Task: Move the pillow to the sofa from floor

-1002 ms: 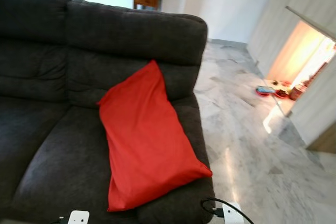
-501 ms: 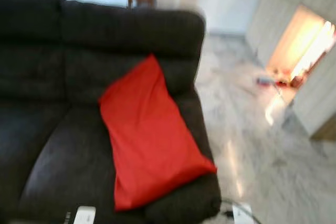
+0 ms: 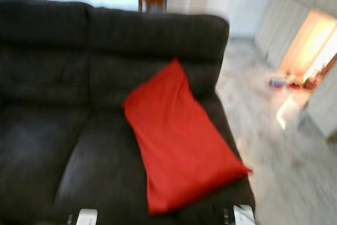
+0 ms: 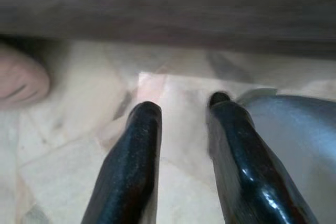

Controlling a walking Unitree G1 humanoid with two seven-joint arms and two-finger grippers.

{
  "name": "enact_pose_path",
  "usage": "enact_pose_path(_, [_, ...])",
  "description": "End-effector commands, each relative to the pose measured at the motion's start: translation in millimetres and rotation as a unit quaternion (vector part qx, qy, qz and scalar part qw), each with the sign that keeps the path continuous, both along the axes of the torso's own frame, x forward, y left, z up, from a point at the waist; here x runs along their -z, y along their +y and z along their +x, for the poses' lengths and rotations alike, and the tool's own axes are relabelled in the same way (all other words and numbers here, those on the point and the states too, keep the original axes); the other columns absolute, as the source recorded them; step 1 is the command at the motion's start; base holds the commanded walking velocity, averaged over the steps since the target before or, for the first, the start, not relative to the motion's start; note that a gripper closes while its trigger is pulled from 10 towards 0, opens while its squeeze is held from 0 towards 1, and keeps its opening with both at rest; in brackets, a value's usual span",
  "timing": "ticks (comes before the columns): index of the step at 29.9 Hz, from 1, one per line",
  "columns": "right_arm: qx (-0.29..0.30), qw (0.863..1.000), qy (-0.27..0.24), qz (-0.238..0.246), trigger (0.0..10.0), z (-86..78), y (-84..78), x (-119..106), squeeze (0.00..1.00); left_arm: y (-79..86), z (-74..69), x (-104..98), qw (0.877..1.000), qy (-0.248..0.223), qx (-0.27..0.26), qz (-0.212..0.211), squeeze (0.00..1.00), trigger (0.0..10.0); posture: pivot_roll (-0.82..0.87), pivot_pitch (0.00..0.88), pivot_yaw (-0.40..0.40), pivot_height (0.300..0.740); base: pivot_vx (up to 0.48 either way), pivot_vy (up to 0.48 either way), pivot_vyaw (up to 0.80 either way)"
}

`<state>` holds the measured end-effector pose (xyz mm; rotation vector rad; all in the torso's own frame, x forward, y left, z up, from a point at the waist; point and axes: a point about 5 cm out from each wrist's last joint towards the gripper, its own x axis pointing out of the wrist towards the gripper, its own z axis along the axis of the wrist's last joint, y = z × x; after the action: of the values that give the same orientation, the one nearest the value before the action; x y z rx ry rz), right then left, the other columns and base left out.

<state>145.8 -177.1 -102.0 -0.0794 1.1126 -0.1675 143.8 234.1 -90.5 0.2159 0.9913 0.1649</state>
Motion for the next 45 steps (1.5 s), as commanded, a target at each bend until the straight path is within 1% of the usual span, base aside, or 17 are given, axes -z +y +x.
enact_pose_path(1, [-0.002,0.999,-0.043,-0.017,10.0,22.6,-12.9,-11,0.00,1.3,-4.3,2,1.000,0.010,0.002,0.003,0.00,10.0,0.14,0.000,-0.107,0.740,0.000,0.480,0.00])
enact_pose_path(3, [-0.002,0.999,-0.047,-0.018,10.0,24.3,-13.7,-12,0.00,0.9,-4.4,2,1.000,0.010,0.002,0.003,0.00,10.0,0.14,0.000,-0.106,0.740,0.000,0.368,0.00])
enact_pose_path(11, [-0.011,0.999,-0.052,-0.011,10.0,26.5,-7.4,-12,0.00,-2.3,-2.6,2,1.000,0.012,0.014,0.001,0.00,10.0,0.15,0.000,-0.106,0.740,0.000,0.000,0.00])
enact_pose_path(13, [-0.015,0.999,-0.045,-0.006,10.0,22.7,-8.0,-10,0.00,-2.2,-2.5,2,1.000,0.011,0.011,0.000,0.00,10.0,0.15,0.000,-0.107,0.740,0.000,0.000,0.00])
enact_pose_path(14, [-0.015,0.999,-0.038,-0.003,10.0,18.1,-10.3,-9,0.00,-1.8,-2.5,2,1.000,0.011,0.009,-0.001,0.00,10.0,0.15,0.000,-0.108,0.740,0.000,0.000,0.00])
enact_pose_path(16, [-0.014,0.999,-0.036,-0.001,10.0,16.2,-11.0,-8,0.00,-1.4,-2.5,2,1.000,0.010,0.007,-0.002,0.00,10.0,0.15,0.000,-0.109,0.740,0.000,0.000,0.00])
enact_pose_path(20, [-0.018,0.999,-0.033,0.002,10.0,15.4,-10.6,-8,0.00,1.5,-3.6,1,1.000,0.009,0.004,-0.003,0.00,10.0,0.15,0.000,-0.109,0.740,0.000,0.000,0.00])
enact_pose_path(24, [-0.020,0.999,-0.033,0.008,10.0,15.0,-9.7,-7,0.00,7.4,-8.0,1,1.000,0.015,0.001,0.000,0.00,10.0,0.15,0.000,-0.109,0.740,0.000,0.000,0.00])
enact_pose_path(31, [-0.009,0.999,-0.033,0.010,10.0,13.6,-13.0,-7,0.00,9.4,-10.1,2,1.000,0.021,0.004,0.002,0.00,10.0,0.15,0.000,-0.101,0.740,0.000,0.000,0.00])
enact_pose_path(35, [-0.002,0.999,-0.032,0.010,10.0,8.5,-24.4,-7,0.00,10.0,-9.4,1,1.000,0.022,0.007,0.004,0.00,10.0,0.15,0.000,-0.091,0.740,0.000,0.000,0.00])
enact_pose_path(38, [0.032,0.999,-0.032,-0.010,10.0,1.4,-45.7,-8,0.00,10.7,-8.6,1,1.000,0.022,0.010,0.006,0.00,10.0,0.14,0.000,-0.079,0.740,0.000,0.000,0.00])
enact_pose_path(39, [0.034,0.999,-0.033,-0.011,10.0,0.9,-47.3,-8,0.00,10.8,-8.5,1,1.000,0.022,0.010,0.007,0.00,10.0,0.14,0.000,-0.079,0.740,0.000,0.000,0.00])
enact_pose_path(40, [0.042,0.998,-0.032,-0.019,10.0,-3.1,-56.5,-9,0.00,11.0,-8.4,1,1.000,0.022,0.012,0.007,0.00,10.0,0.13,0.000,-0.074,0.740,0.000,0.000,0.00])
enact_pose_path(41, [0.045,0.998,-0.030,-0.021,10.0,-5.8,-61.1,-9,0.00,11.2,-8.3,1,1.000,0.022,0.014,0.008,0.00,10.0,0.13,0.000,-0.073,0.740,0.000,0.000,0.00])
enact_pose_path(42, [0.046,0.998,-0.029,-0.022,10.0,-7.6,-64.0,-9,0.00,11.4,-8.3,0,1.000,0.022,0.016,0.009,0.00,10.0,0.12,0.000,-0.072,0.740,0.000,0.000,0.00])
enact_pose_path(45, [0.025,0.999,-0.016,-0.024,10.0,-14.8,-68.1,-8,0.00,12.8,-8.7,0,1.000,0.022,0.018,0.009,0.00,10.0,0.12,0.000,-0.071,0.740,0.000,0.000,0.00])
